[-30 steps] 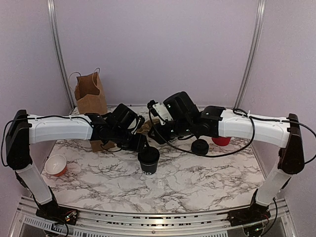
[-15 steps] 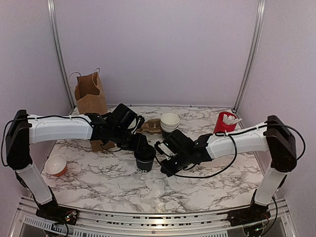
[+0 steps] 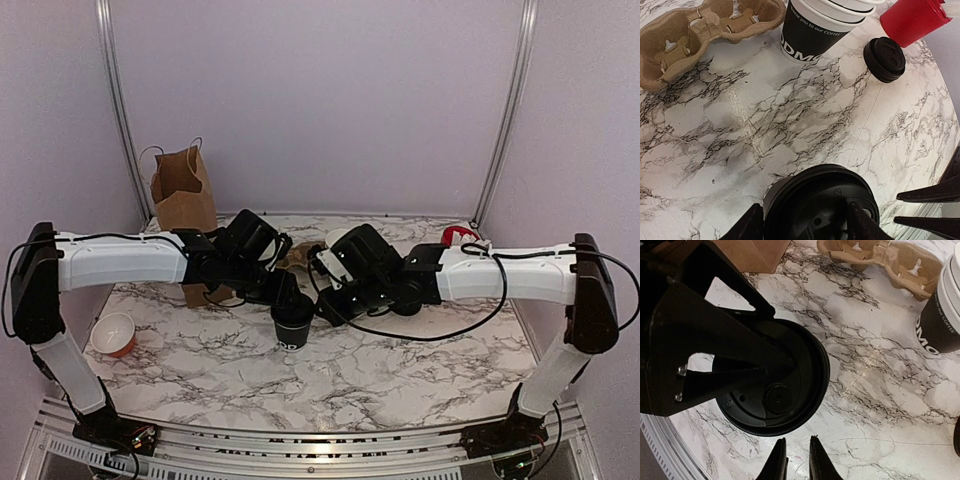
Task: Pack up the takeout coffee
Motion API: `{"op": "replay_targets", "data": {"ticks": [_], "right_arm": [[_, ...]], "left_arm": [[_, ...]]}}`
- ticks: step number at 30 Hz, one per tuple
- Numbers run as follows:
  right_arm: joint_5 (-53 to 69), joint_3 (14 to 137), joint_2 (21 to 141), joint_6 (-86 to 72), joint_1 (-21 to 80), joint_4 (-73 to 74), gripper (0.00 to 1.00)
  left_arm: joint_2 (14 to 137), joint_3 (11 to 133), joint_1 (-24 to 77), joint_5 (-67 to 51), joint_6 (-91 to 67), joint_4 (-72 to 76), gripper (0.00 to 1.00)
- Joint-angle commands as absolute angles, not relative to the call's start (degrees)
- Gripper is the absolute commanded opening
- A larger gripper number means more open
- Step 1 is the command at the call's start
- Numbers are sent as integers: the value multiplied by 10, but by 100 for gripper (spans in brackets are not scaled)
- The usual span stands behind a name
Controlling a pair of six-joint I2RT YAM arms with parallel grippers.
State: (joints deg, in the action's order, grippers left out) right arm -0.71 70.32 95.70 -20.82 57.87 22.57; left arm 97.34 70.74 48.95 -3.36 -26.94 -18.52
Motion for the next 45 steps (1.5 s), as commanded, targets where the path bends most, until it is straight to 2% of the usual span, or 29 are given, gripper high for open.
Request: {"op": "replay_targets", "data": {"ticks": [1,6,15,26,29,37,40,45], "right_arm": [[-36,734,946,-192,582,245,18],[-52,763,957,-174,582,253,24],[-53,794,966,-160,582,258,28],[-23,874,1026,-142,584,260,28],[-16,876,1041,-148,584,259,27],[11,829,1070,-169,584,245,24],[14,824,1077,-171,585,249,24],[12,825,1074,-168,584,251,24]], "left_arm": [[949,722,485,-18,-261,-203,57],[934,732,483,-10,-255,-204,58],[879,726,477,0,-254,-210,58],[772,707,488,-20,-261,-215,30],[765,666,491,-21,-284,-196,24],[840,437,521,-87,-356,39,22],[866,434,527,-68,-351,26,19],[803,473,523,-15,-322,-43,23]]}}
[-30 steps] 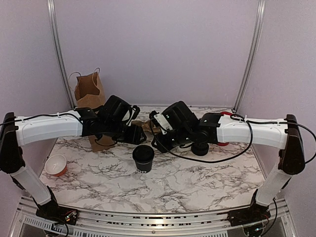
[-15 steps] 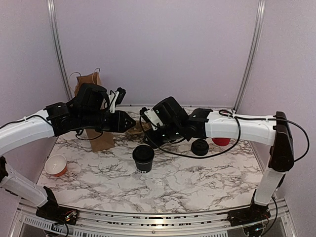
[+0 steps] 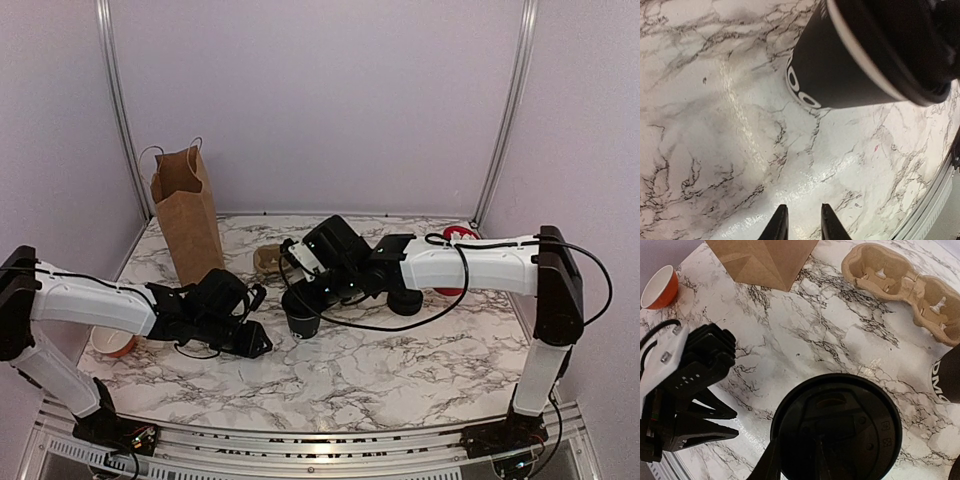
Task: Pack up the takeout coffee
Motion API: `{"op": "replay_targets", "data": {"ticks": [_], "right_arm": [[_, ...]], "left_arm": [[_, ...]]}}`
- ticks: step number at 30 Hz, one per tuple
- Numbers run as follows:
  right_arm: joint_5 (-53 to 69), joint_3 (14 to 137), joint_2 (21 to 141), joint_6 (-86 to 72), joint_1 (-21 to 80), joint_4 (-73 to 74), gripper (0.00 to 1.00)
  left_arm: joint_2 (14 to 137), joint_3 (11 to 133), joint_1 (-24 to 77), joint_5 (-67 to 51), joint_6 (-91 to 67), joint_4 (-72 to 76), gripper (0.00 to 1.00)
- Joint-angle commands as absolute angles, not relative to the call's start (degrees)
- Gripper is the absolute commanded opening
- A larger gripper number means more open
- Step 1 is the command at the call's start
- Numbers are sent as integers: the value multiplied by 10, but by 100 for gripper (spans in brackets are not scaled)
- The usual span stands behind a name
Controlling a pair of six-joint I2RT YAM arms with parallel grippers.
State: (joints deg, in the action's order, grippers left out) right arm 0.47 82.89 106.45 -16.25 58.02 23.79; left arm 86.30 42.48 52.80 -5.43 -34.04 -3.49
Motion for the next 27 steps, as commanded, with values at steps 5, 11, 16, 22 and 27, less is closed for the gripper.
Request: {"op": "replay_targets", "data": {"ticks": [5,11,16,22,27], "right_arm": [[-11,863,1067,-156,584,272,24],[-90,927,1031,-124,587,301,28],[-144,947,1016,-100,588,324,52],[-106,911,1059,-100,589,328,73],[-79,852,1112,-123,589,300,75]], "left_arm": [[786,506,507,-7,-302,-82,24],[793,537,499,-16,-293,-93,26],[801,556,495,-20,-289,-100,27],[801,564,481,-12,-294,-108,27],[786,563,459,-6,-302,-116,27]]}}
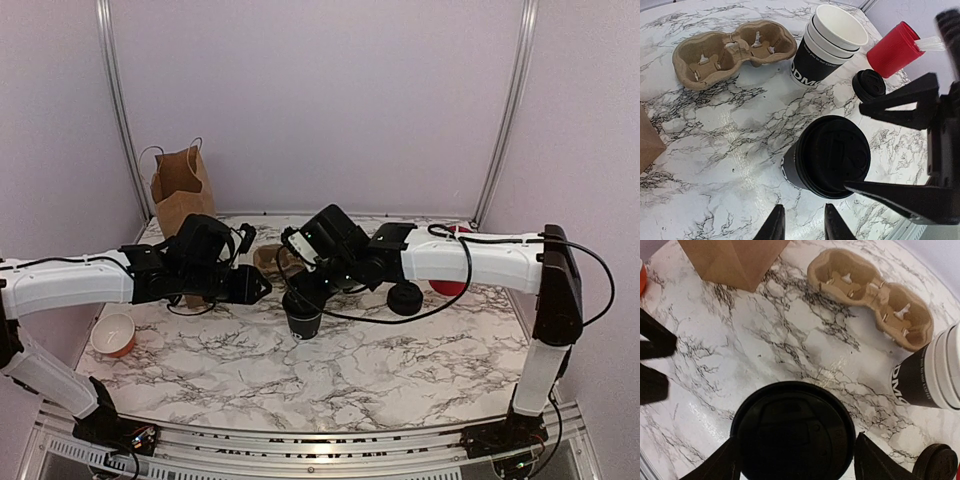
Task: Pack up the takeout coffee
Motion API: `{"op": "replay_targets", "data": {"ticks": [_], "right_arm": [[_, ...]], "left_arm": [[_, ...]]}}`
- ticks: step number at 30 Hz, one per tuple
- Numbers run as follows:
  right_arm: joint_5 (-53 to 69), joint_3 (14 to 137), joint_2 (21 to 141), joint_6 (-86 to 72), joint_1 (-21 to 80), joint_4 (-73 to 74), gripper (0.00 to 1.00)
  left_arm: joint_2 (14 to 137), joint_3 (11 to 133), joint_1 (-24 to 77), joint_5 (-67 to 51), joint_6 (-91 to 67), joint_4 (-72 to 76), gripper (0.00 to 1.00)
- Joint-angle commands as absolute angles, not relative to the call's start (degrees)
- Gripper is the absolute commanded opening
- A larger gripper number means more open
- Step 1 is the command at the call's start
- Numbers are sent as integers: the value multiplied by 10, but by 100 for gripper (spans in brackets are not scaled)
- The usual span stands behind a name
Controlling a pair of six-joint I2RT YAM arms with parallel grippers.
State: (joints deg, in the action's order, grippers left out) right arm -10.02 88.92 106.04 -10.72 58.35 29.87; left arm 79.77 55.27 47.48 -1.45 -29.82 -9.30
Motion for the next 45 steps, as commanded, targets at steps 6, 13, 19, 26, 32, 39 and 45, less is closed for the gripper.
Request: {"op": "replay_targets", "data": {"ticks": [6,13,19,26,32,39,45], "right_arm": [[-76,843,1127,-139,591,314,71],[-92,869,1100,-143,588,330,71],[-81,883,1068,-136,588,316,71],[-49,887,1091,-113,592,293,66],[-65,947,1145,-105,593,291,63],[-93,988,1190,-99,605,301,63],[-164,1047,1237,-101,631,344,56]], "left_arm": [[785,566,452,-9,-297,-126,30],[792,571,451,-15,-297,-126,30],[794,564,450,-16,-297,-126,31],[786,557,439,-4,-312,-123,32],[791,546,419,2,-328,-124,34],[791,530,411,0,-331,-126,36],[793,533,407,-3,-328,-126,36]]}}
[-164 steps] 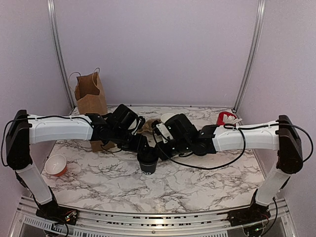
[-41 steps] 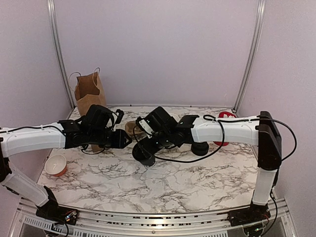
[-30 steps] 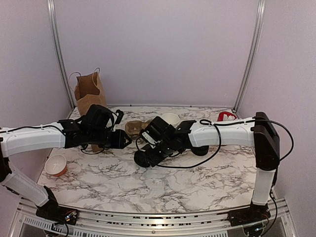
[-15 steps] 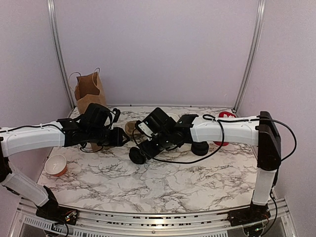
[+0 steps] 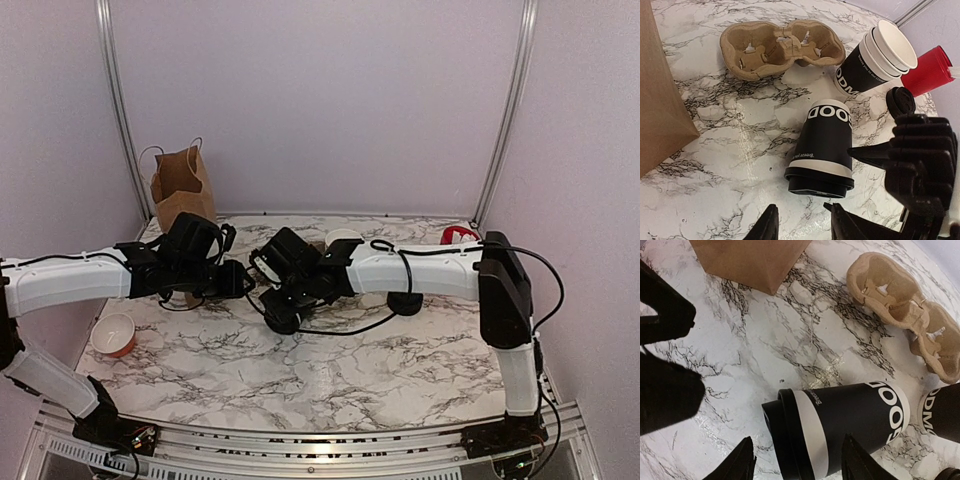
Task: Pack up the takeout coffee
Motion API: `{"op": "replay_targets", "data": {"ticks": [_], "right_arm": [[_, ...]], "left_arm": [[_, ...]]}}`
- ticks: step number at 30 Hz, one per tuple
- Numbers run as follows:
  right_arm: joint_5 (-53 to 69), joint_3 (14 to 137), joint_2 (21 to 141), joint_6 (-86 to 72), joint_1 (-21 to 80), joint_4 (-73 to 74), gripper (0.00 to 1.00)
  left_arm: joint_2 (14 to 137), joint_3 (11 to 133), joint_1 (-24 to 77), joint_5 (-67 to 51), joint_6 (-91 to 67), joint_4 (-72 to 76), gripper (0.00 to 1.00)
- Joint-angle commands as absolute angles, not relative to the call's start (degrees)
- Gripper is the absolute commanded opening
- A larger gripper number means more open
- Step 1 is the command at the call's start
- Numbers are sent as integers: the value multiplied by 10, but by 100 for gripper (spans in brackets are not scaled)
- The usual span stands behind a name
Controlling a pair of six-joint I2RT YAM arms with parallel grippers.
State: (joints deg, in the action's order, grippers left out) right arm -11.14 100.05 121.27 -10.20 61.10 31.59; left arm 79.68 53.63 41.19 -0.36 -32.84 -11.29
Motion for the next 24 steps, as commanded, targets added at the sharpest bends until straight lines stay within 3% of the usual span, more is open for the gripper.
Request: {"op": "replay_targets", "data": {"ticks": [1,5,20,24], "right_arm": [[-170,1050,1240,-106,631,351,53],[-193,1042,1242,-115,632,368,47],[-203,1004,1231,-135,642,413,46],[-201,1004,1219,-140,643,417,41]], "left_arm": [[793,532,407,-5,-327,-126,36],[792,530,404,-6,-326,-127,36],[799,533,402,-14,-325,-123,36],[799,531,401,-15,-325,-122,36]]}}
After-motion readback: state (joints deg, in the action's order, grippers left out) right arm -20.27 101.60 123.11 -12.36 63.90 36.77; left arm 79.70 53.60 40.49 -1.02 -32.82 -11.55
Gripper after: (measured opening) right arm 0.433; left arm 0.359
